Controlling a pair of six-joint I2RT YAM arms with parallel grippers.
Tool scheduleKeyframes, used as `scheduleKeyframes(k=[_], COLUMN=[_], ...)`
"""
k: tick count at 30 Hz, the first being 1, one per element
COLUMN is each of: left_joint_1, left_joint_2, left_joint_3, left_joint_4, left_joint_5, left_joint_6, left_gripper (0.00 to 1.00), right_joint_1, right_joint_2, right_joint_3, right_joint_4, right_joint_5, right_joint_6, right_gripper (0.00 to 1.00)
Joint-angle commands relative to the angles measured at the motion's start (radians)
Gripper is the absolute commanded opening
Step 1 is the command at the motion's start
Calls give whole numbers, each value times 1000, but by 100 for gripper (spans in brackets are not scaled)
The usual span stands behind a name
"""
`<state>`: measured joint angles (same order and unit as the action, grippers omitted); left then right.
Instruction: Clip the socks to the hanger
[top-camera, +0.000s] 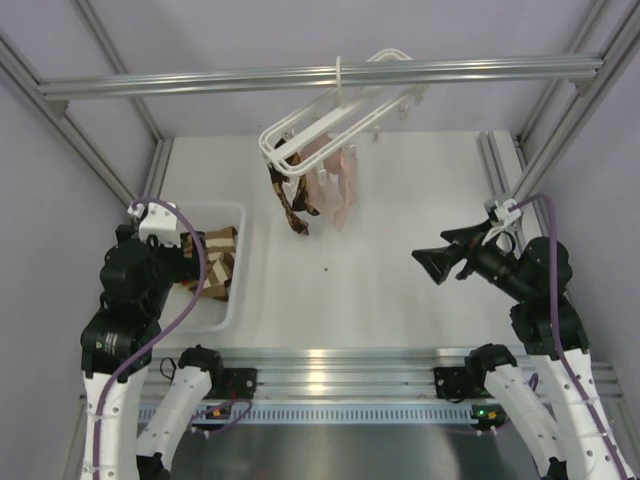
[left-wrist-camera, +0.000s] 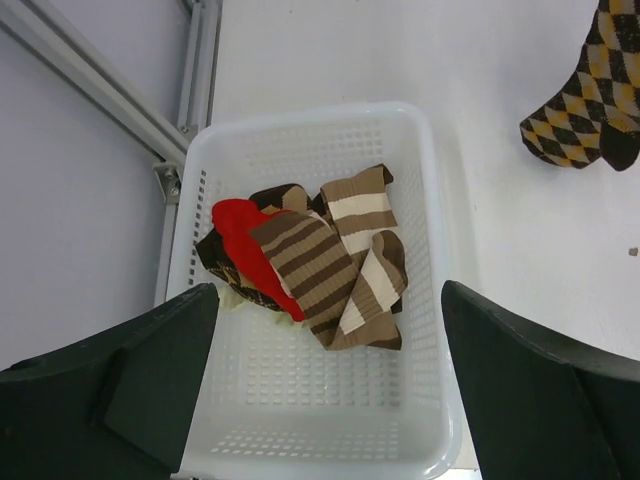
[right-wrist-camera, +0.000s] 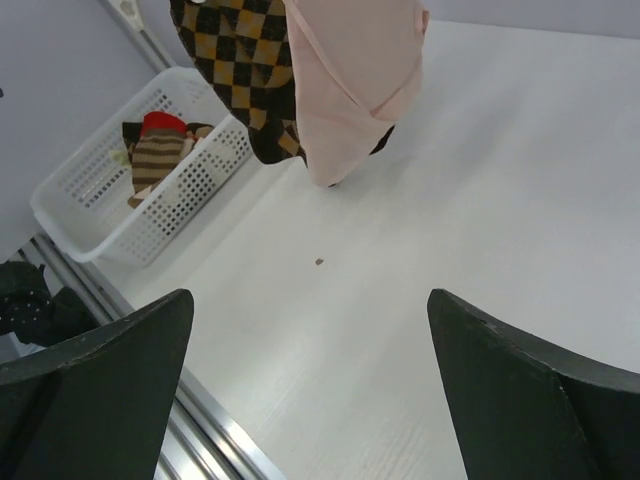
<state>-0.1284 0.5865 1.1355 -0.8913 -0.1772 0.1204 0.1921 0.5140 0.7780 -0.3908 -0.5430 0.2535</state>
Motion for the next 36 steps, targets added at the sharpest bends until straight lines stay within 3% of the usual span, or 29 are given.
scheduleKeyframes(k=[1,3,8,13,18,23,26,36], left_joint_1=[6,7,6,7,7,4,-4,-284], left_joint_2=[-25,-30,-65,-235,-203,-77,21,222], left_joint_3=[6,13,-37,-296,-468,-543,-539,-522], left_joint_4=[52,40,112,521,791,1131,1254,1437], left_joint_5=[28,105,384,550,709,748,734,593], left_joint_6=[-19,2,-163,-267,-324,-346,-364,-151], left_gripper=[98,98,95,94,89,86,84,74], right_joint_1=[-13,-13,-13,-11,3,20,29,52], right_joint_2=[3,18,60,103,156,210,242,360], right_joint_3=[1,9,18,27,32,50,69,122], right_joint_4=[46,49,79,139,201,233,242,277], right_joint_5=[-14,-17,-34,-37,-49,-51,-49,-49], right_joint_6=[3,10,30,46,70,64,63,59], right_gripper=[100,100,100,100,100,100,100,100])
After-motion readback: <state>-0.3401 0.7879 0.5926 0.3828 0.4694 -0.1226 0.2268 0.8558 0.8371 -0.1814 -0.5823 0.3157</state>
